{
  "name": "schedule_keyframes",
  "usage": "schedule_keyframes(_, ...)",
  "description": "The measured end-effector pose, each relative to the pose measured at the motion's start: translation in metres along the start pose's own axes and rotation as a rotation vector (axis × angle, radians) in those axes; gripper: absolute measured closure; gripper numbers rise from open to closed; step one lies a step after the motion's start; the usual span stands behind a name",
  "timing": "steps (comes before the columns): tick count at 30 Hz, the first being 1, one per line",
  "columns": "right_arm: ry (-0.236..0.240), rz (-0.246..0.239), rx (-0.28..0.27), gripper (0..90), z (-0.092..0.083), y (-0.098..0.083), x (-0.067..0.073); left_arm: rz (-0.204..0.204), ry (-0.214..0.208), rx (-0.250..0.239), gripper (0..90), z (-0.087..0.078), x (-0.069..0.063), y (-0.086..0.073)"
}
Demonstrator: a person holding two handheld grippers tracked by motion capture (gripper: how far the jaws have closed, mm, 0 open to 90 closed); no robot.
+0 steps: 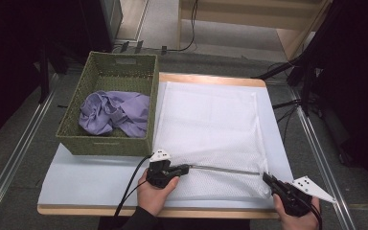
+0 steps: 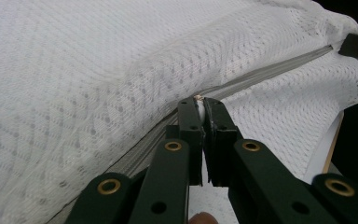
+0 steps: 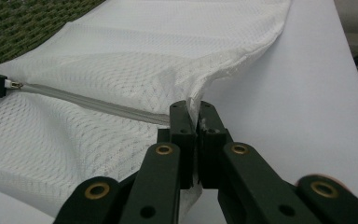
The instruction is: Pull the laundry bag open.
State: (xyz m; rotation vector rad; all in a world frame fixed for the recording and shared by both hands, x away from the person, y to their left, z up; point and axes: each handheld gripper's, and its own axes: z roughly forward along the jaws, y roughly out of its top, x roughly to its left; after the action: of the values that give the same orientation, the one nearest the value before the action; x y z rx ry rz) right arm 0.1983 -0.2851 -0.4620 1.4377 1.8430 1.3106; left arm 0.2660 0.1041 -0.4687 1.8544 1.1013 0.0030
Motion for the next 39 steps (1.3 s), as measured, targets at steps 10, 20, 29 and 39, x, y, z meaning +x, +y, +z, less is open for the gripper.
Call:
schedule_keyframes(10, -0.002, -0.001, 0.000, 88.4, 0.000, 0.000, 0.000, -0.008, 0.011, -0.007, 88.0, -0.007, 0.005, -0.002)
schedule_keyframes(20, 0.001, -0.001, 0.000, 88.4, 0.000, 0.000, 0.000, -0.018, 0.021, -0.017, 88.0, -0.016, 0.011, -0.004)
schedule_keyframes(29, -0.001, -0.002, 0.000, 88.4, 0.000, 0.000, 0.000, -0.016, 0.030, -0.018, 88.0, -0.020, 0.013, -0.006)
schedule_keyframes(39, -0.007, 0.001, -0.001, 88.4, -0.001, 0.000, -0.001, -0.034, 0.054, -0.030, 88.0, -0.032, 0.023, -0.010)
